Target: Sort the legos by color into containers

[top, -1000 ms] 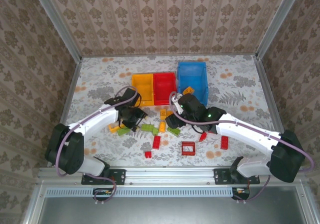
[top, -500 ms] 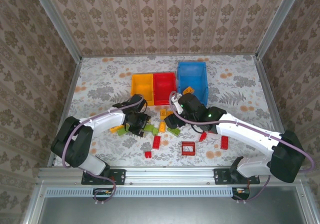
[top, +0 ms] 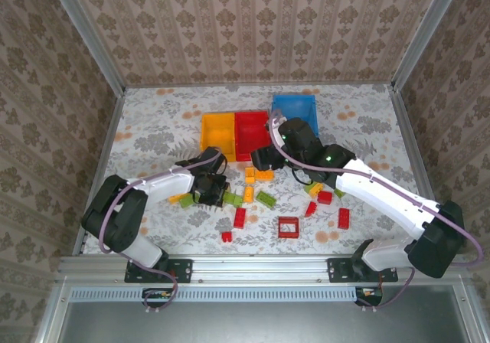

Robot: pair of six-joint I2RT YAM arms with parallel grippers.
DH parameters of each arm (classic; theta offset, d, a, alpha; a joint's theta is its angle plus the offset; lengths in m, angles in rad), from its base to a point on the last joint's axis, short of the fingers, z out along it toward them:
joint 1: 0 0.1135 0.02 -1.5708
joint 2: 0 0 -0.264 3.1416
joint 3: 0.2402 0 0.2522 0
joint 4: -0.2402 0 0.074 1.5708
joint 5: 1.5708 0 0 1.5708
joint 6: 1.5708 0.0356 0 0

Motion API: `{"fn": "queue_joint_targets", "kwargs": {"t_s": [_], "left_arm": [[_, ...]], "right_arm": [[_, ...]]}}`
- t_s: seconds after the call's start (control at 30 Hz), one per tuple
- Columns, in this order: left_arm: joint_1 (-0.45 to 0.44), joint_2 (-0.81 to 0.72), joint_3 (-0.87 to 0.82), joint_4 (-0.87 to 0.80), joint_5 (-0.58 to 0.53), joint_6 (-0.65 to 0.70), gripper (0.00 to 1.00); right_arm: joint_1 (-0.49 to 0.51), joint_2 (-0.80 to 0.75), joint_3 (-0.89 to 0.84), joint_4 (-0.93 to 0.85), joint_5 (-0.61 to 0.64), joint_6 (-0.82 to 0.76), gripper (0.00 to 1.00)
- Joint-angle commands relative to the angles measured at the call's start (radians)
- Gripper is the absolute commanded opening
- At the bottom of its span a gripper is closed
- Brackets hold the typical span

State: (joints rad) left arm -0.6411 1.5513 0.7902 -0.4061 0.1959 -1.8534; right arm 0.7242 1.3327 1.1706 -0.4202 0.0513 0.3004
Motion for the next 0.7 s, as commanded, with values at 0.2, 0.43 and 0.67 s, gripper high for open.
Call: {"fn": "queue_joint_targets", "kwargs": {"t_s": [0.2, 0.43, 0.67], "left_arm": [[0.007, -0.007, 0.009, -0.017, -0.080, -0.006, 0.15], [0.055, -0.100, 0.168, -0.189, -0.186, 0.217, 0.12], [0.093, -0.124, 0.296, -0.226, -0.209, 0.479, 0.11]], "right_arm": [[-0.007, 0.005, -0.020, -0.011, -0.002, 0.029, 0.81], [-0.040, -0.031, -0.033, 0.013, 0.022, 0.021, 0.81], [-0.079, -0.089, -0.085, 0.110, 0.035, 0.045, 0.81]]}}
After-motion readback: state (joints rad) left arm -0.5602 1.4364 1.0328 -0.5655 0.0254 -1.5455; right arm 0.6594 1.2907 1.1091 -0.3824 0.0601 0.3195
